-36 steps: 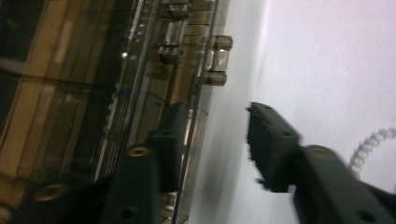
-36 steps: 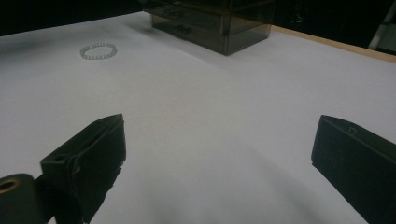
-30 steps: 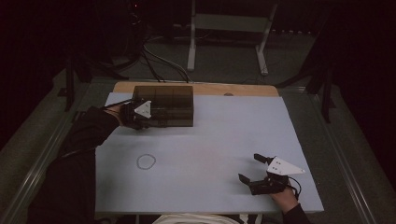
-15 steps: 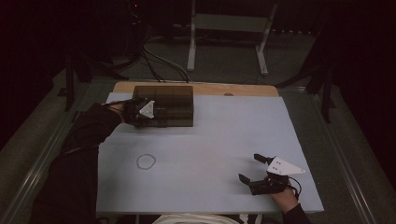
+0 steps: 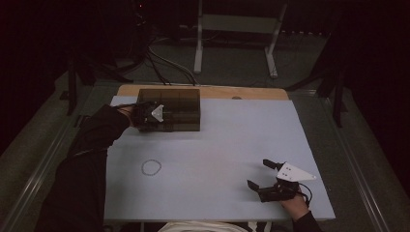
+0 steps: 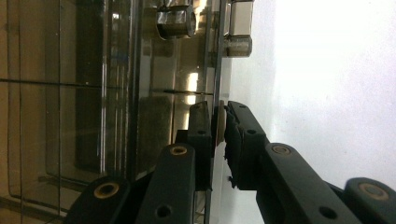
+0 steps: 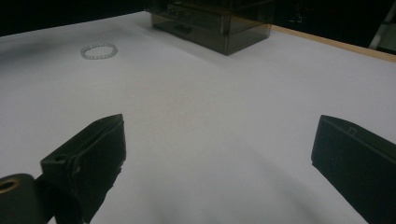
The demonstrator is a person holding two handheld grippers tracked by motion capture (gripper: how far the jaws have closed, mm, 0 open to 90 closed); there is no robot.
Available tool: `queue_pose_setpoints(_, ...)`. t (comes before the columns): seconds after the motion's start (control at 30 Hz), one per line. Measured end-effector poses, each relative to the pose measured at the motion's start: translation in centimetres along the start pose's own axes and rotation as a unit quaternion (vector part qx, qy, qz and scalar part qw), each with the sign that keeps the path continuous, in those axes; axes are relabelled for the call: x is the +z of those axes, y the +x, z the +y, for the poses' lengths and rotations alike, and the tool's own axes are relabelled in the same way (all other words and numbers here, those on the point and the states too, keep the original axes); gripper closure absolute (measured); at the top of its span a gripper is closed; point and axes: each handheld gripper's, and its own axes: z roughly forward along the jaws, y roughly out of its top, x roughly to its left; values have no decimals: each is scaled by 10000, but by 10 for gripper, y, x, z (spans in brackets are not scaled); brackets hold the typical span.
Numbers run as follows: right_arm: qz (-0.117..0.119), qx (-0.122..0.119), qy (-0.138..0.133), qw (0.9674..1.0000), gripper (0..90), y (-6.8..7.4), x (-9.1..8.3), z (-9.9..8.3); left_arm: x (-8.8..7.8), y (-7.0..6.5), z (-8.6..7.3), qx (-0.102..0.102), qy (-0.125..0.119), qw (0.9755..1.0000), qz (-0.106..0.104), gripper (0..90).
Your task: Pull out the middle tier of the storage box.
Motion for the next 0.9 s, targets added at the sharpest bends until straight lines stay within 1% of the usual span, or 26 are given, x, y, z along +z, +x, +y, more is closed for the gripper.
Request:
queue_pose_setpoints(0.07, 2, -3, 1, 10000, 28, 0, 0, 0, 0, 2, 0, -17, 16, 10000, -52, 830)
queue_pose_setpoints(0.1, 1, -6, -1, 10000, 28, 0, 0, 0, 0, 2, 1, -69, 31, 9999, -67, 832)
queue_pose_setpoints(0.23, 1, 0, 4, 10000, 27, 0, 0, 0, 0, 3, 4, -76, 131, 9998, -143, 844)
queue_pose_setpoints(0.3, -1, -4, 2, 10000, 28, 0, 0, 0, -1, 4, 4, -117, 143, 9997, -180, 847)
queue_pose_setpoints(0.43, 0, -3, 6, 10000, 28, 0, 0, 0, 0, 3, 4, -63, 141, 9997, -181, 855)
queue_pose_setpoints(0.53, 0, 1, 7, 10000, 28, 0, 0, 0, -1, 2, 4, -51, 150, 9996, -230, 857)
queue_pose_setpoints(0.73, -1, -3, 8, 10000, 28, 0, 0, 0, -2, 0, 5, -76, 175, 9994, -303, 864)
queue_pose_setpoints(0.9, 2, -5, 3, 10000, 28, 0, 0, 0, -3, -4, 5, -100, 144, 9989, -429, 871)
